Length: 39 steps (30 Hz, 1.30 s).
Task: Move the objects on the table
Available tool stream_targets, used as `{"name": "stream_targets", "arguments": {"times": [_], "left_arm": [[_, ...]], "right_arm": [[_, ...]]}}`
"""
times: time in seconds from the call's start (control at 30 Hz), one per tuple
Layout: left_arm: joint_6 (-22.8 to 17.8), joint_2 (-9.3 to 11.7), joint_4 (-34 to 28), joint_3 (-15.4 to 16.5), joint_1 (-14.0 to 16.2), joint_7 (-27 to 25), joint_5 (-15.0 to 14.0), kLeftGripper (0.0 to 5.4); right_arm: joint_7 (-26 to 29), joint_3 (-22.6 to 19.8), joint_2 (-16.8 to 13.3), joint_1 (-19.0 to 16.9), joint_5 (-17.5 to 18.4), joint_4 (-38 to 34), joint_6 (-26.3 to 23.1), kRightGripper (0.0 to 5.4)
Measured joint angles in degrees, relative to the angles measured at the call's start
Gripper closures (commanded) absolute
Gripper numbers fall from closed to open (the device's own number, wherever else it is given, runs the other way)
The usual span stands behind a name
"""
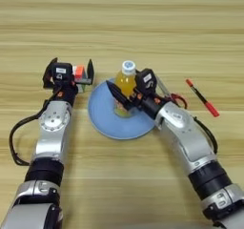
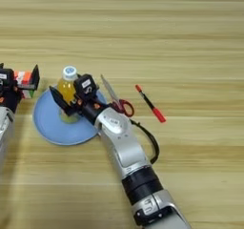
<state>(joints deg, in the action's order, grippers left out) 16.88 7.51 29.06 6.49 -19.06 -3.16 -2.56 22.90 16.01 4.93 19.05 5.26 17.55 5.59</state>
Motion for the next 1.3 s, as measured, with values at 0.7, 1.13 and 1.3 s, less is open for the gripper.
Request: {"name": "stream_targets", "arguments": {"times": [0.7,1.13,1.3], "left_arm": [[0.0,-0.06,-0.4,-0.02,0.05,0.18,0.0,0.0],[-0.02,-0.11,-0.58,-0.11,0.07,0.21,0.01,0.0],[-0.01,-0.14,-0.62,-0.17,0.07,0.25,0.02,0.0]], "right_arm": [[-0.03,0.87,0.2,0.76,-3.11,2.16,5.07,0.01],[-0.58,-0.58,-0.1,-0.33,-1.61,-9.98,4.83,0.01],[-1.48,-2.17,-0.35,-0.57,-0.22,-16.02,3.61,0.01]]}}
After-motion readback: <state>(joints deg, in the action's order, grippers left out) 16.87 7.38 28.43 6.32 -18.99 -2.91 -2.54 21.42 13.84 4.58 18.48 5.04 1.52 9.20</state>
